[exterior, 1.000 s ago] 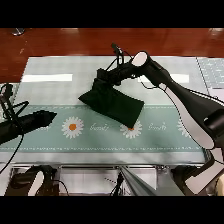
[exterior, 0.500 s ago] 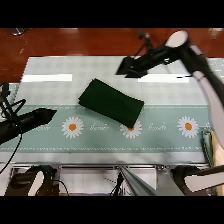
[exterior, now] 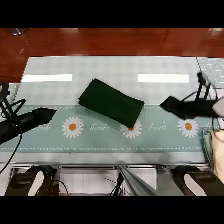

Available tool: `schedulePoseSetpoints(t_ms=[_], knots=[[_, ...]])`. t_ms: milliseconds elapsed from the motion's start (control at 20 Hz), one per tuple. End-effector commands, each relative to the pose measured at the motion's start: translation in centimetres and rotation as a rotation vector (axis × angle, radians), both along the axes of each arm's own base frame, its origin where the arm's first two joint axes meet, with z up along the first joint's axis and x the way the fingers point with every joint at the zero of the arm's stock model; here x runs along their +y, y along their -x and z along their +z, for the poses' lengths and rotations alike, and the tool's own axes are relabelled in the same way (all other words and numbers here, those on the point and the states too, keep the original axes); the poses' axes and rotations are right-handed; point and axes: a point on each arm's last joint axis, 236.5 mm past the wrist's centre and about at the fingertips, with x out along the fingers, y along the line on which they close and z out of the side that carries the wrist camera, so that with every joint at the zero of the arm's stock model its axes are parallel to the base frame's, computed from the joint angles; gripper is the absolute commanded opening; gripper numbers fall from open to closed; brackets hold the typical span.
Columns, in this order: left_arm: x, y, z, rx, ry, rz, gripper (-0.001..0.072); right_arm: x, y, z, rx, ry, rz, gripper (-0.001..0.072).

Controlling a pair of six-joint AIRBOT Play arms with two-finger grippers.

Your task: Fold the shirts.

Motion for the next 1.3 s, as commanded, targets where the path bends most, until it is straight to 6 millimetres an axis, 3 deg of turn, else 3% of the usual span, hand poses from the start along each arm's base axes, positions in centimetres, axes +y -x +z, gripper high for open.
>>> schedulePoseSetpoints(t_ms=[0,250,550,850,900,1000,1150,1250], knots=[[0.7,-1.1,0.8,-0.054,-0.006,0.039,0.0028,2.1,1.6,-4.6,0.007,-0.257,-0.214,0.0619],[1.1,-1.7,1.3,-0.079,-0.001,0.068,0.0028,7.0,0.6,-6.3,0.101,-0.423,-0.041,0.0619],[1.0,-1.7,1.4,-0.080,0.011,0.067,0.0028,9.0,-2.3,-8.5,0.202,-0.449,0.062,0.0617],[0.7,-1.8,1.6,-0.082,0.027,0.067,0.0028,13.5,-4.0,-10.1,0.233,-0.404,0.205,0.0617],[0.7,-1.8,1.6,-0.082,0.030,0.067,0.0028,13.9,-4.2,-10.2,0.236,-0.401,0.217,0.0538],[0.6,-1.8,1.7,-0.083,0.037,0.067,0.0028,14.7,-4.9,-9.4,0.189,-0.391,0.280,0.0020],[0.6,-1.8,1.7,-0.083,0.035,0.067,0.0028,15.7,-6.4,-5.6,0.101,-0.366,0.441,0.0020],[0.6,-1.8,1.7,-0.083,0.036,0.067,0.0028,15.2,-8.8,-1.8,0.022,-0.287,0.499,0.0021]])
